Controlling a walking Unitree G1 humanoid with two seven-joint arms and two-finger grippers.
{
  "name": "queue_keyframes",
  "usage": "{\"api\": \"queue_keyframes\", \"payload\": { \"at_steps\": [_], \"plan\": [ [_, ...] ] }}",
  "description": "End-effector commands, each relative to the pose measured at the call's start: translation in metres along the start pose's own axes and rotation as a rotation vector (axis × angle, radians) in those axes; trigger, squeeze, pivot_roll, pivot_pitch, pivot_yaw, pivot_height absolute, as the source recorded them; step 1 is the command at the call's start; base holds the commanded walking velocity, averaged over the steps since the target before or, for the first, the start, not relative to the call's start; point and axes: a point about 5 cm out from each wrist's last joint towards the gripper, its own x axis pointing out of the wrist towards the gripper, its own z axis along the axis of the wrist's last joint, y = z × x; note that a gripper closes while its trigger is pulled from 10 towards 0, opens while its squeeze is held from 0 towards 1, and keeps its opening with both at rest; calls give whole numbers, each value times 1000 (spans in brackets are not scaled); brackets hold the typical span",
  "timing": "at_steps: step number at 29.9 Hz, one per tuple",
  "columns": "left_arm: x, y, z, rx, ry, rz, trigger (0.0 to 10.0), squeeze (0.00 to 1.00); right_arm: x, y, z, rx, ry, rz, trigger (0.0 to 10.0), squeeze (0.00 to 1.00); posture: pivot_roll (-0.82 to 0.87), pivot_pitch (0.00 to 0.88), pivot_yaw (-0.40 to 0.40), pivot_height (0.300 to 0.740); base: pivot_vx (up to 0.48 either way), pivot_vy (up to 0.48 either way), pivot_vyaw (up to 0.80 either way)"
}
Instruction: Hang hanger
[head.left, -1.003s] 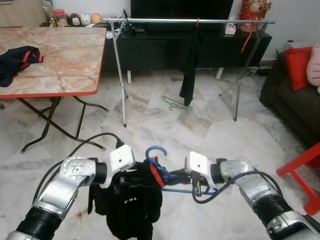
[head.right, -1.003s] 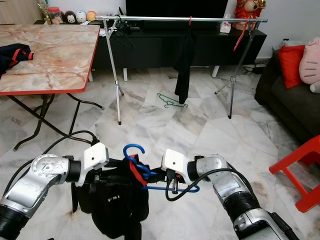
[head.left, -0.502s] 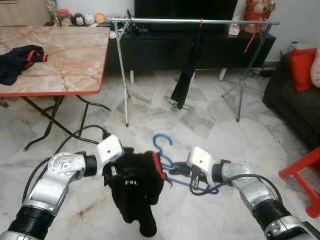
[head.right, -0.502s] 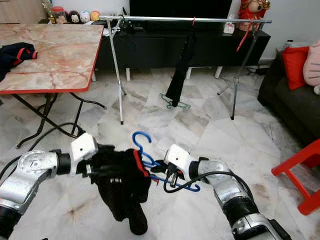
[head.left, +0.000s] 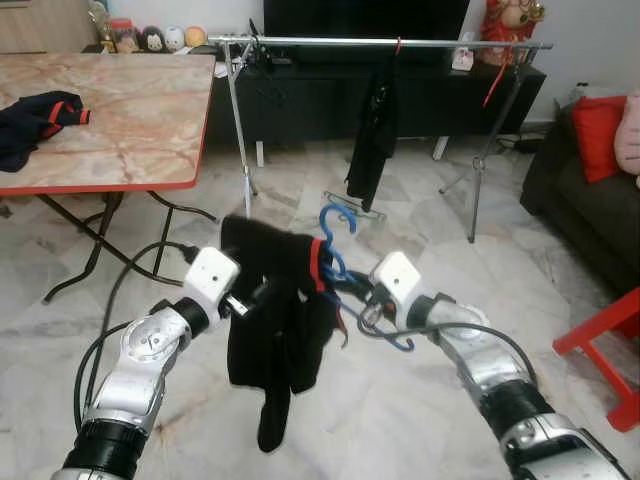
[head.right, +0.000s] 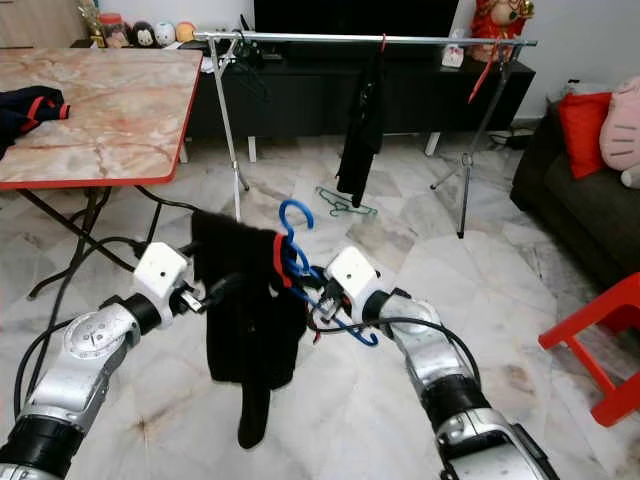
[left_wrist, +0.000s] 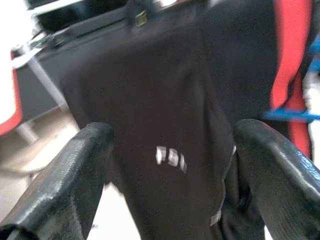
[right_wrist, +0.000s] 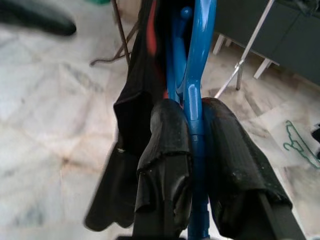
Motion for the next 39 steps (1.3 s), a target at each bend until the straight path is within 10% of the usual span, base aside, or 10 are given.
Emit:
{"api": "queue_keyframes", "payload": {
  "at_steps": [1, 19, 39],
  "plan": [
    [-3, 3, -11, 12, 34, 82, 10000, 0, 6, -4, 22, -9, -88, -24, 0, 0, 9, 0, -75, 740, 0, 0, 0],
    [2, -5, -36, 121, 113, 219, 10000, 0, 22, 8, 58, 52, -234, 8, 0, 0, 2, 0, -106, 740, 0, 0, 0],
    [30, -15, -18, 173, 64, 336, 10000, 0, 21, 25, 66, 59, -253, 111, 0, 0, -8, 0, -137, 740, 0, 0, 0]
  ]
}}
